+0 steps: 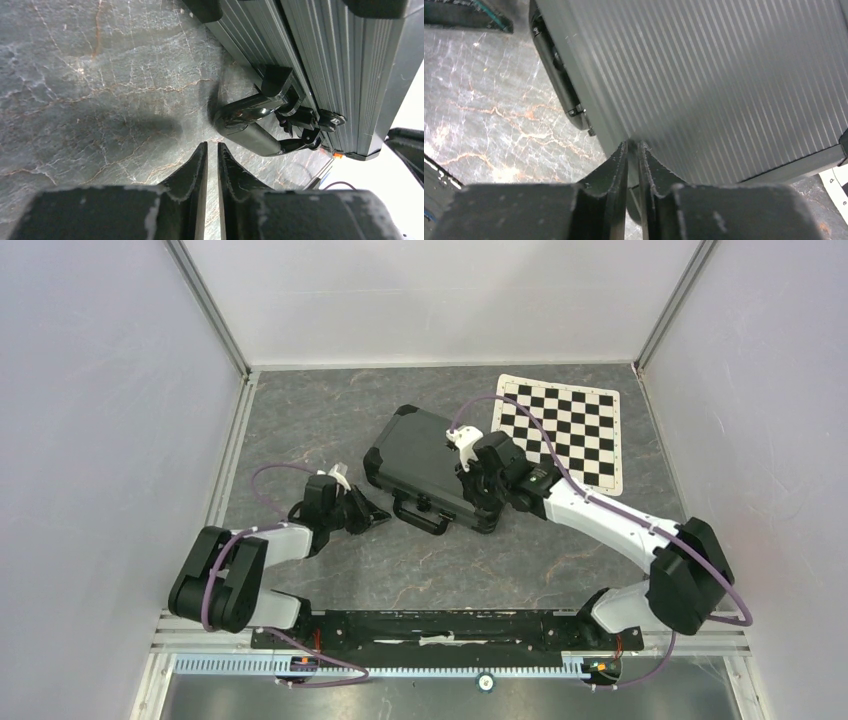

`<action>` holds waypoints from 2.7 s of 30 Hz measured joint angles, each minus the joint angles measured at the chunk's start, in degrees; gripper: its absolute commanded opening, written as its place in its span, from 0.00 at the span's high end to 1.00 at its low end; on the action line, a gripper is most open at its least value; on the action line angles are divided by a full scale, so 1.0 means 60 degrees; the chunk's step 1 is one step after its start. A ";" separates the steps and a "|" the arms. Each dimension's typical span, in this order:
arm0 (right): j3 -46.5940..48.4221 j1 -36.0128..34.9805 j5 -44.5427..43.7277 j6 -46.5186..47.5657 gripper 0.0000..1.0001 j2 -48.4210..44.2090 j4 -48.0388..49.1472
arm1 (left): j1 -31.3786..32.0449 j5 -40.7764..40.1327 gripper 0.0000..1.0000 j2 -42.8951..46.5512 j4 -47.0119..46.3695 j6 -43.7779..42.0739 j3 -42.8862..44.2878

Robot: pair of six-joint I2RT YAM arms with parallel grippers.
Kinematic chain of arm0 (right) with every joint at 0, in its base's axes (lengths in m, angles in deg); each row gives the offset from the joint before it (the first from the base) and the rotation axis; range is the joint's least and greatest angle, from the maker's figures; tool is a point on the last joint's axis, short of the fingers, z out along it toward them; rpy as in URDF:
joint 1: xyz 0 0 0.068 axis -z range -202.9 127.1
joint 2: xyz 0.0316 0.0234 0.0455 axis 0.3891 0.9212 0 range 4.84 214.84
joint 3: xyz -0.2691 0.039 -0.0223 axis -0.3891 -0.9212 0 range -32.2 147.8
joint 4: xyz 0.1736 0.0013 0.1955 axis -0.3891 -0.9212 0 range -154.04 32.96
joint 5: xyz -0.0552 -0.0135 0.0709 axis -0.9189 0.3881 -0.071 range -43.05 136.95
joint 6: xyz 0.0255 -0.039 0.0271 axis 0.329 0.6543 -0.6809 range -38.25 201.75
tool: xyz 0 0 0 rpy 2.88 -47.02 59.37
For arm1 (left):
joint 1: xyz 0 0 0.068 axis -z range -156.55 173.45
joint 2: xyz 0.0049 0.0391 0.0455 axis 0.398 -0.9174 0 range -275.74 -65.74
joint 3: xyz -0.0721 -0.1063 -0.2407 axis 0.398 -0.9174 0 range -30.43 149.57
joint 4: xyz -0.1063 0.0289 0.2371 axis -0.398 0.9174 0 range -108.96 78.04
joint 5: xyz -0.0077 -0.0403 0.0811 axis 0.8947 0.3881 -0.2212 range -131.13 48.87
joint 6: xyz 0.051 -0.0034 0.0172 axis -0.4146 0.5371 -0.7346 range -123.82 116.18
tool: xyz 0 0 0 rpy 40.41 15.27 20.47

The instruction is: Pack up texas hold em set

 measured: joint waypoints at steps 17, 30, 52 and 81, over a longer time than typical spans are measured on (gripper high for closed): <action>-0.0164 -0.3013 -0.1304 0.0273 0.57 -0.0925 -0.0149 | -0.0259 -0.0871 0.38 0.3224 0.0929 0.0015 -0.0648; -0.3162 -0.3599 -0.2623 0.1005 0.10 -0.3858 0.2896 | -0.0321 -0.1155 0.19 0.3555 0.1552 -0.0073 -0.0918; -0.2390 -0.3792 -0.1508 0.3759 0.26 0.0208 0.3308 | -0.0321 -0.2138 0.13 0.5737 0.2739 -0.0568 -0.1563; 0.2415 -0.3563 -0.3027 0.0780 0.26 0.4867 -0.0087 | -0.0321 -0.2029 0.13 0.5992 0.2943 -0.0568 -0.1639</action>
